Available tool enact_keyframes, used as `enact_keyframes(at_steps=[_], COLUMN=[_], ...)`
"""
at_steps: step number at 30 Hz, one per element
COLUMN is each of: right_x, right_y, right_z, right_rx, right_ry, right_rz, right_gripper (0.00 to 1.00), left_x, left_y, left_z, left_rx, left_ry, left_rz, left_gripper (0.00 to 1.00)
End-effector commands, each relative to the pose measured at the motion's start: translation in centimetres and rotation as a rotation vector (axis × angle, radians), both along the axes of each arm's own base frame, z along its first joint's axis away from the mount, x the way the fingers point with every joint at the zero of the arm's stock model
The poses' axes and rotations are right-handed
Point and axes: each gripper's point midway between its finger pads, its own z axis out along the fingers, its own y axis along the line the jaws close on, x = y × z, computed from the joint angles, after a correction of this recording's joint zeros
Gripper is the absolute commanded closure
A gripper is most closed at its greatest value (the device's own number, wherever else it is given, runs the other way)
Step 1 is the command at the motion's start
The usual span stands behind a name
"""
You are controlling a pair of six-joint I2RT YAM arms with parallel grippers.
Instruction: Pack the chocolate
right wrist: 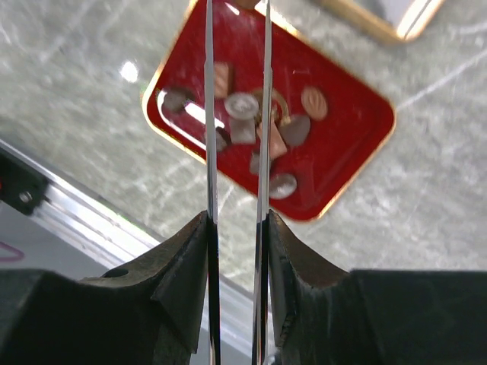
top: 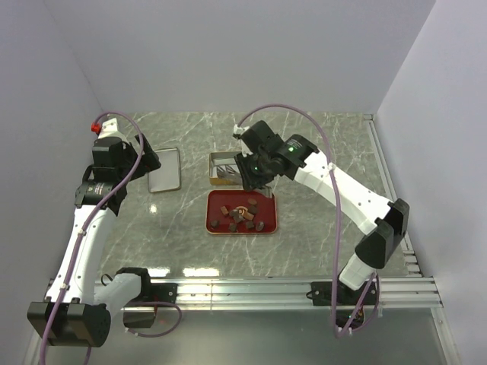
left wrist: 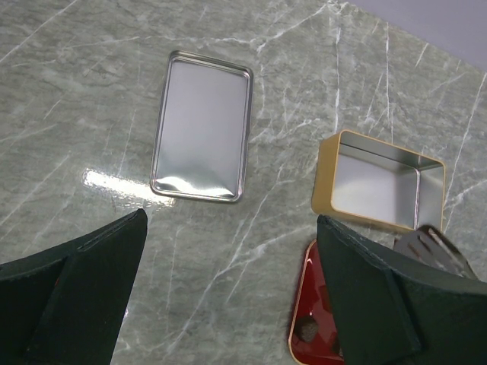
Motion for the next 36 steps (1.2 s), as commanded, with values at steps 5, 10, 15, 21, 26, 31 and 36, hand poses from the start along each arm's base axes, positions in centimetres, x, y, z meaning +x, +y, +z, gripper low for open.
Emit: enact_keyframes(at_steps=[5, 10, 15, 21, 26, 31, 36], right_x=[4.7, 6.1, 6.7, 6.9, 6.9, 7.3, 6.7], right_y=[0.8, 0.5, 0.3, 0.1, -0.1, -0.5, -0.8], right_z=[1.5, 0.6, 0.1, -0.1, -0.2, -0.1, 0.3], right_rx=[0.014, -0.005, -0.003, 0.005, 0.007, -0.003, 0.010], right_ry=[-0.074, -0.070, -0.071, -0.071, -0.069, -0.083, -0.076], right_rz=[-0.010, -0.021, -0.036, -0.051, -0.059, -0.073, -0.071], right_gripper=[0.64, 0.64, 0.61, 0.54, 0.52, 0.51, 0.52], left_x=[-0.3, -0.7, -1.0, -1.2, -1.3, -1.5, -1.9], left_y=[0.4, 0.5, 0.7, 0.6, 0.6, 0.7, 0.7], left_z=[1.3, 1.6, 1.8, 1.7, 1.8, 1.8, 1.7], left_rx=[0.012, 0.015, 0.025, 0.020, 0.015, 0.020, 0.020], left_ry=[-0.035, -0.040, -0.037, -0.038, -0.041, -0.041, -0.040], left_rz=[0.008, 0.013, 0.017, 0.014, 0.017, 0.021, 0.024], left_gripper=[0.01, 0.01, 0.01, 0.01, 0.01, 0.01, 0.01])
